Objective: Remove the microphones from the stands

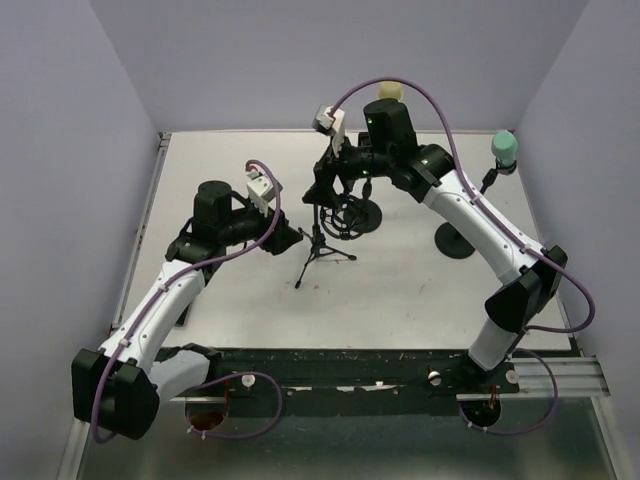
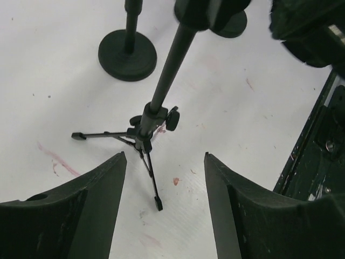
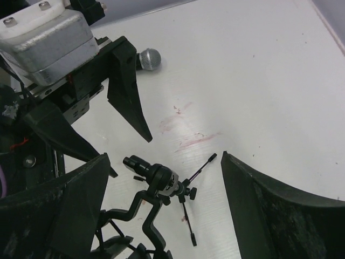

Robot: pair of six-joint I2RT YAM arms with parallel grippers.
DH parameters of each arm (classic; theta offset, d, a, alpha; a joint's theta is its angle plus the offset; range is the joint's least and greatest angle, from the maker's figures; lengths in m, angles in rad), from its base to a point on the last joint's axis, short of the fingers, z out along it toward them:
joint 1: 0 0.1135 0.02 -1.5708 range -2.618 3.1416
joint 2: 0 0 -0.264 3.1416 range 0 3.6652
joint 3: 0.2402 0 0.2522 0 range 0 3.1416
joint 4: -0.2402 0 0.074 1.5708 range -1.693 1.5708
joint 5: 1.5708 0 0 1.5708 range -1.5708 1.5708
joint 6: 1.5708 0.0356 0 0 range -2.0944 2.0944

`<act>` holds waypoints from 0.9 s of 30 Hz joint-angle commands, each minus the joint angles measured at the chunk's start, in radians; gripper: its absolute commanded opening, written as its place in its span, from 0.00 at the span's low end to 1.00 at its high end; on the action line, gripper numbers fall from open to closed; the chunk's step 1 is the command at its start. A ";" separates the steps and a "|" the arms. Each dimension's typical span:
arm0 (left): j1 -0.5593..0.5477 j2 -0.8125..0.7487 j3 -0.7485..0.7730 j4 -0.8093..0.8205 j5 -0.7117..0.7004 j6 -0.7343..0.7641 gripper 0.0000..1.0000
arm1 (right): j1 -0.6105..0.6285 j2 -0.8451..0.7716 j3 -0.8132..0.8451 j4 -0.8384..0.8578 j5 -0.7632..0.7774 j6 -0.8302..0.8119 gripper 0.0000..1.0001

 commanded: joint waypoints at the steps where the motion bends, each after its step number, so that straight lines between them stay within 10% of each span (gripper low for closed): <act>1: 0.003 -0.031 -0.108 0.105 -0.119 -0.153 0.67 | 0.044 0.015 -0.006 -0.013 0.148 0.021 0.89; 11: 0.001 0.024 -0.137 0.223 -0.143 -0.201 0.66 | 0.149 -0.019 -0.026 0.066 0.614 0.171 0.56; 18: 0.001 0.075 -0.088 0.260 -0.181 -0.117 0.66 | 0.208 0.074 0.137 0.027 0.877 0.430 0.50; 27: -0.005 -0.013 -0.129 0.268 -0.100 -0.109 0.64 | 0.195 0.082 0.258 0.084 0.684 0.264 0.76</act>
